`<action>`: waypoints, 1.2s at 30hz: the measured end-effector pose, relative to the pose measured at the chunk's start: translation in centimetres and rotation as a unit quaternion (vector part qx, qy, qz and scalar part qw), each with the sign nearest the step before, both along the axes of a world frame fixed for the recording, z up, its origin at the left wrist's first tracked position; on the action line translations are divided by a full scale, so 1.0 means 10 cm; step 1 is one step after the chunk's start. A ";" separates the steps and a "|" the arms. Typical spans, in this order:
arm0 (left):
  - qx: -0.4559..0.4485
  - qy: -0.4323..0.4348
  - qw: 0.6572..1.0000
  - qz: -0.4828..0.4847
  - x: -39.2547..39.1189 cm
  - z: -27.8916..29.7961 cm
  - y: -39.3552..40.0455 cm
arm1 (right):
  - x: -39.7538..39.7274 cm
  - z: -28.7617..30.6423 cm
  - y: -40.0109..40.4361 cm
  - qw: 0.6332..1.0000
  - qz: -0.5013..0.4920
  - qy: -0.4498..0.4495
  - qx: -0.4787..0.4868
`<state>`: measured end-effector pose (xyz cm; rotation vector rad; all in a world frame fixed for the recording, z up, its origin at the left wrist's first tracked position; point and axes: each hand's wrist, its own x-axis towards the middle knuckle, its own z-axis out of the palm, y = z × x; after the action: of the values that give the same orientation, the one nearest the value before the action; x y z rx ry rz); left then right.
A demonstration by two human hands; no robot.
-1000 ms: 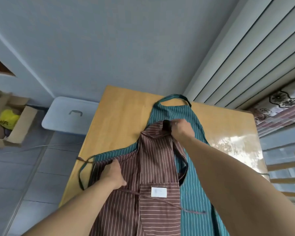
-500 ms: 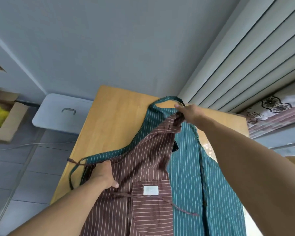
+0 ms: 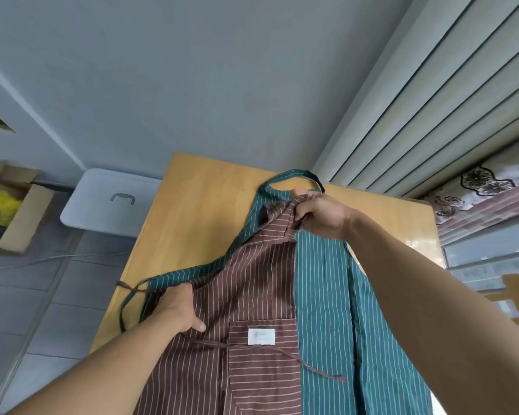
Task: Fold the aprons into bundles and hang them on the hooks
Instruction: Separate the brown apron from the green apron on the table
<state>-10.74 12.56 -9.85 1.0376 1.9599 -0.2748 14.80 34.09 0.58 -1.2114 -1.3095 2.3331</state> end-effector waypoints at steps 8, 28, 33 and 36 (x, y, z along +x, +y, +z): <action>0.006 0.002 1.000 -0.027 0.00 0.00 -0.04 | -0.28 0.31 -0.01 0.979 -0.010 0.177 -0.100; 0.014 0.011 0.998 -0.058 -0.04 -0.08 -0.01 | -0.70 0.57 0.60 0.812 0.007 -0.289 0.507; 0.027 -0.009 0.998 -0.055 -0.06 -0.05 -0.03 | -0.90 0.53 0.65 0.850 0.072 -0.299 0.429; 0.054 -0.015 0.998 -0.026 -0.05 -0.05 -0.10 | -0.95 0.41 0.55 0.845 0.128 -0.321 0.409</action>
<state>-11.24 11.56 -10.37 1.1574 1.9393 -0.1836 5.34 39.59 4.65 -1.5645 -2.4447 1.1471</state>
